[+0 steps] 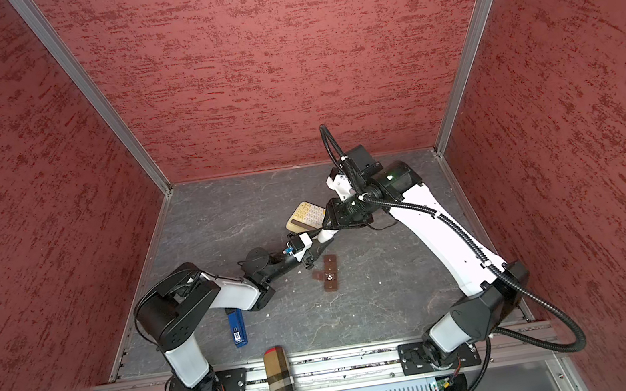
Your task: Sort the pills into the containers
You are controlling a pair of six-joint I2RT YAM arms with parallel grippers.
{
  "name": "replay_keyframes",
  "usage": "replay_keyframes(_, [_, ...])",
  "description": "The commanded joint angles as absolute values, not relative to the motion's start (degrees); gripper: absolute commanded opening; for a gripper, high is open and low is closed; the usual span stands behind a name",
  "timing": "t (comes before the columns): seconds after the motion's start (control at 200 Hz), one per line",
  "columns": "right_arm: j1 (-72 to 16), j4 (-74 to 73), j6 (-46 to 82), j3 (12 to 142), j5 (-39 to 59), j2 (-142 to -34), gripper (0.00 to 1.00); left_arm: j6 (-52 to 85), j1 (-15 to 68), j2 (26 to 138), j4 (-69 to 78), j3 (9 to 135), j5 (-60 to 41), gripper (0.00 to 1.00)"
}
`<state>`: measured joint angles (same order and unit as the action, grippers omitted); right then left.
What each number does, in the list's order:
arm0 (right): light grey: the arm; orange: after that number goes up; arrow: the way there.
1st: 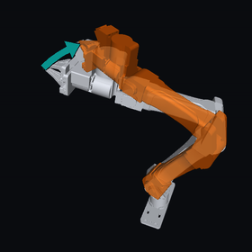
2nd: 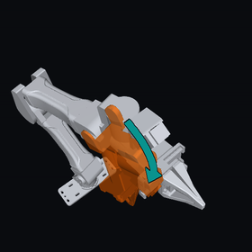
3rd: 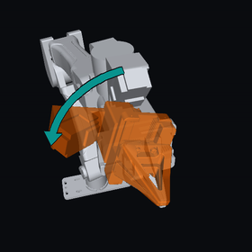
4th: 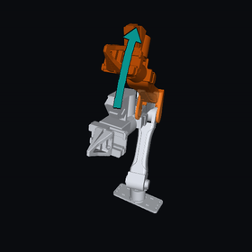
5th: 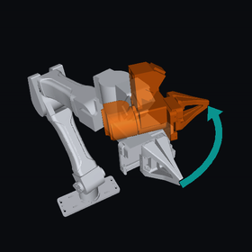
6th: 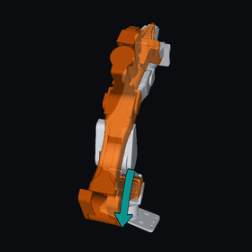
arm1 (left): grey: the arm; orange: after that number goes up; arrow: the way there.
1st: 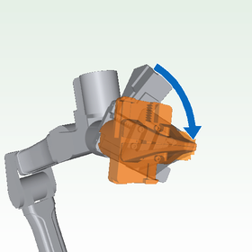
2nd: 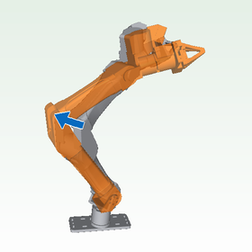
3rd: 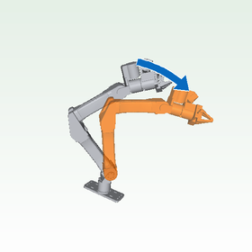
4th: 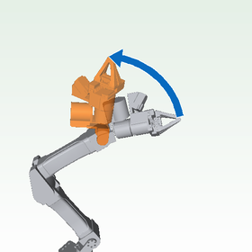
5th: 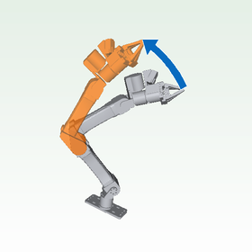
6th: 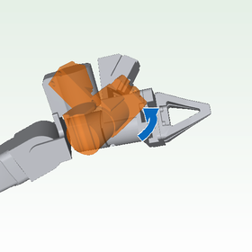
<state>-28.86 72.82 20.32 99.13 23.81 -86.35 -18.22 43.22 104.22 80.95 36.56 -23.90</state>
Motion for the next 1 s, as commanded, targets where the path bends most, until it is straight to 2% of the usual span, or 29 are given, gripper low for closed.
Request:
replay_keyframes(0.0, [-29.37,74.22,19.54,98.95,24.96,-84.83,0.47,-17.42,42.84,103.83,80.86,37.08,-23.38,0.00])
replay_keyframes(0.185, [-29.27,76.44,18.93,102.35,17.92,-85.75,0.56,-17.17,42.88,103.63,80.86,37.02,-23.64,0.00])
replay_keyframes(0.416, [-29.20,76.37,17.88,108.56,13.75,-89.44,0.59,-16.95,43.11,103.03,80.86,36.31,-23.55,0.00])
replay_keyframes(0.701, [-29.27,73.34,17.31,108.06,18.54,-92.79,0.56,-16.99,43.45,103.19,80.88,36.43,-23.64,0.00])
replay_keyframes(0.992, [-29.78,72.22,17.14,103.50,21.32,-90.97,0.51,-16.79,43.25,104.11,80.95,37.02,-23.91,0.00])
